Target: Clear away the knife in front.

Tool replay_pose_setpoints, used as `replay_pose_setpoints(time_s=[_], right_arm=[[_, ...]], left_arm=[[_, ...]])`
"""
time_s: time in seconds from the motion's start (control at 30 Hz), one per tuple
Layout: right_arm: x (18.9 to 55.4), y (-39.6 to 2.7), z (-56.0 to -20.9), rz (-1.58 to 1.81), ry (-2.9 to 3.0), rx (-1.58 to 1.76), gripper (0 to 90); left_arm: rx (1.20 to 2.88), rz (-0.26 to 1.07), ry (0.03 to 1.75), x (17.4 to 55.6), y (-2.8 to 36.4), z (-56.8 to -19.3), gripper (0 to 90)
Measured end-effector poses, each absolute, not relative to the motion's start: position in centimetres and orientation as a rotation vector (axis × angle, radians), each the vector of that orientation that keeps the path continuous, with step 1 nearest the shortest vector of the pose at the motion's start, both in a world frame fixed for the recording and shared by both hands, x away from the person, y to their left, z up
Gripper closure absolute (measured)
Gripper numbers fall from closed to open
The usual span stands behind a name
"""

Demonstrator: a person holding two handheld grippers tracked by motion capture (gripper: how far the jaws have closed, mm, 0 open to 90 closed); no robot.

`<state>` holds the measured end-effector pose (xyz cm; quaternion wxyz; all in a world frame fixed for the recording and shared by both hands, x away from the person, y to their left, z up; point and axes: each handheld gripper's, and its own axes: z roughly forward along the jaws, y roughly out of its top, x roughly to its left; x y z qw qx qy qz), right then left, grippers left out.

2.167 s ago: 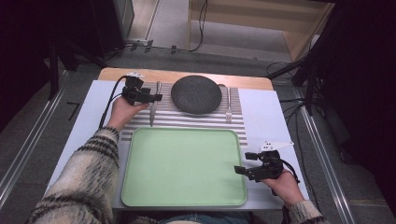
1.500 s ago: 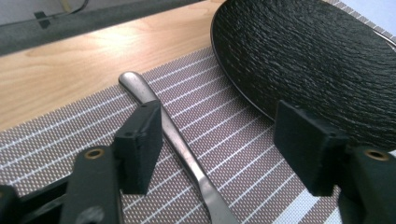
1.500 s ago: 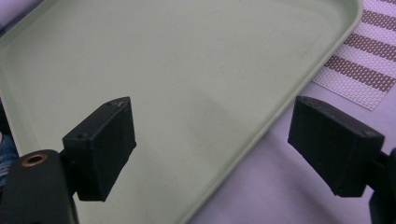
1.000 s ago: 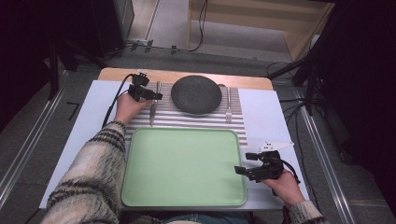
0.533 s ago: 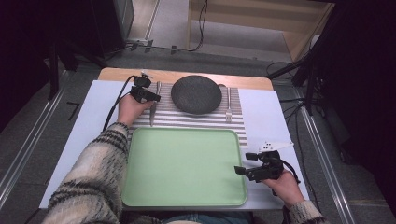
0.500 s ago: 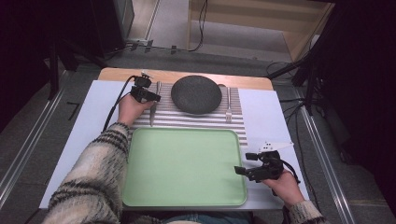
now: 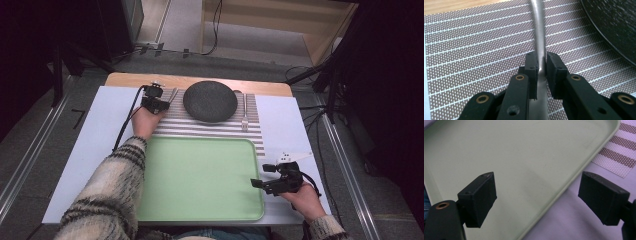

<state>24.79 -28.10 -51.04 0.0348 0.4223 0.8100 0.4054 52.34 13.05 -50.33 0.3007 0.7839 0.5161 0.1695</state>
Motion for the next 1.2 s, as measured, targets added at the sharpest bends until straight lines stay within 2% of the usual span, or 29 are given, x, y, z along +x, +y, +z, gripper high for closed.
replay_pose_setpoints(time_s=[0.33, 1.2], right_arm=[[24.8, -28.2, -51.0, 1.251, 2.483, 1.302, 12.8], [25.0, -28.2, -50.9, 1.26, 2.478, 1.303, 12.8]], left_arm=[[1.985, 0.325, 1.419, 52.7, 14.3, -50.2, 80.9], [1.95, 0.217, 1.298, 50.9, 15.8, -46.1, 80.9]])
